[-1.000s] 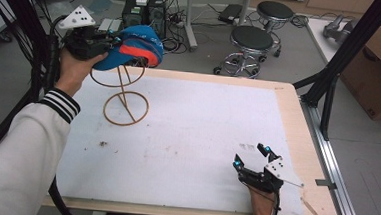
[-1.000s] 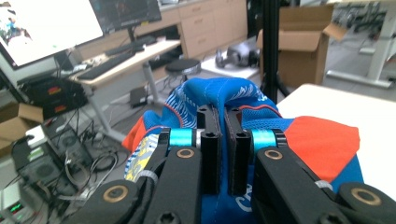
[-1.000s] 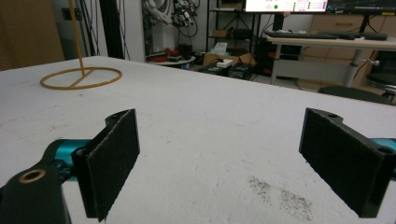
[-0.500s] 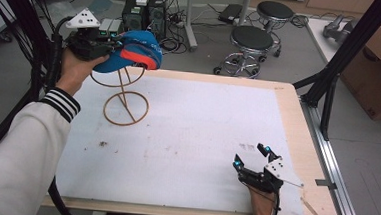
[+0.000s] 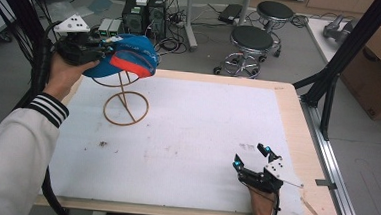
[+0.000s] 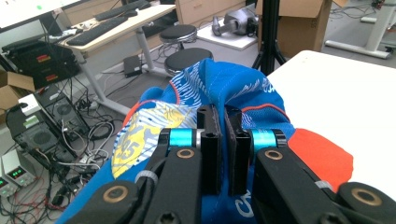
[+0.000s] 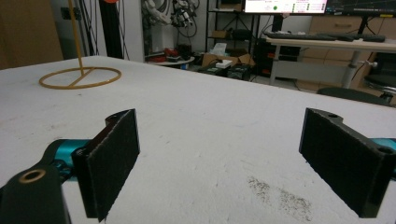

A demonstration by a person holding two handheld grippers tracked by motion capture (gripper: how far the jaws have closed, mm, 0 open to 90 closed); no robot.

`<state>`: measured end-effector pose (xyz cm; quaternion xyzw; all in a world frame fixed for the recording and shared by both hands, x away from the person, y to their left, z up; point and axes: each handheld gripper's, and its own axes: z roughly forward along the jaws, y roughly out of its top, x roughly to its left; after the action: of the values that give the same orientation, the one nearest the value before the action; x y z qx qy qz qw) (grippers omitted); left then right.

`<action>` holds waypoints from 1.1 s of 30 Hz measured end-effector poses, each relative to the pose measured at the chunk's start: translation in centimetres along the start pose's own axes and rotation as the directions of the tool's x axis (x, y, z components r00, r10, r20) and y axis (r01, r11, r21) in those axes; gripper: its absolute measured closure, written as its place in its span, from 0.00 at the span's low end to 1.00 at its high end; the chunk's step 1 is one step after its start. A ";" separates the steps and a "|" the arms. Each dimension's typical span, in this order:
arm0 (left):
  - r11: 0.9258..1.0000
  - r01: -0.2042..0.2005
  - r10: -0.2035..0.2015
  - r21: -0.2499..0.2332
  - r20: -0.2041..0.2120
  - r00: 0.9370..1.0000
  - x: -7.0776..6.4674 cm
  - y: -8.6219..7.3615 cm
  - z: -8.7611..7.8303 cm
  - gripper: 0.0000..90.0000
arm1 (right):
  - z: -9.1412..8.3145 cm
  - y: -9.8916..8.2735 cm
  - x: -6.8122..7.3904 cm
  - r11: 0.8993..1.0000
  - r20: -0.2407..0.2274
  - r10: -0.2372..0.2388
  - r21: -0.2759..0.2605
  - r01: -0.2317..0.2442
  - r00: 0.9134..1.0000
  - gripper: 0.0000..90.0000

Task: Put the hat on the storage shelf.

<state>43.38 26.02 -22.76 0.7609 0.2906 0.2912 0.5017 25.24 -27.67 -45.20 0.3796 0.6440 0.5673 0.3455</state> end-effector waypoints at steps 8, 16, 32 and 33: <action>0.999 0.043 -0.043 -0.009 -0.010 0.999 1.1 -1.6 -1.5 0.96 | 0.0 0.0 0.0 1.000 0.003 0.000 0.000 0.000 1.000 0.13; 0.995 0.085 -0.086 -0.043 -0.012 0.996 1.9 -3.4 -2.6 0.96 | 0.0 0.0 0.1 1.000 0.003 -0.004 0.000 0.004 1.000 0.13; 0.982 0.170 -0.172 -0.084 -0.019 0.985 3.7 -5.2 -3.3 0.94 | 0.0 0.0 0.1 1.000 0.005 -0.010 -0.001 0.010 1.000 0.13; 0.982 0.171 -0.174 -0.082 -0.026 0.984 3.7 -5.2 -3.3 0.94 | 0.0 0.0 0.1 1.000 0.006 -0.009 -0.001 0.009 1.000 0.13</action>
<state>42.60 32.38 -25.99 0.7076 0.3519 0.2705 0.5499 25.23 -27.58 -45.19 0.3783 0.6445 0.5648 0.3499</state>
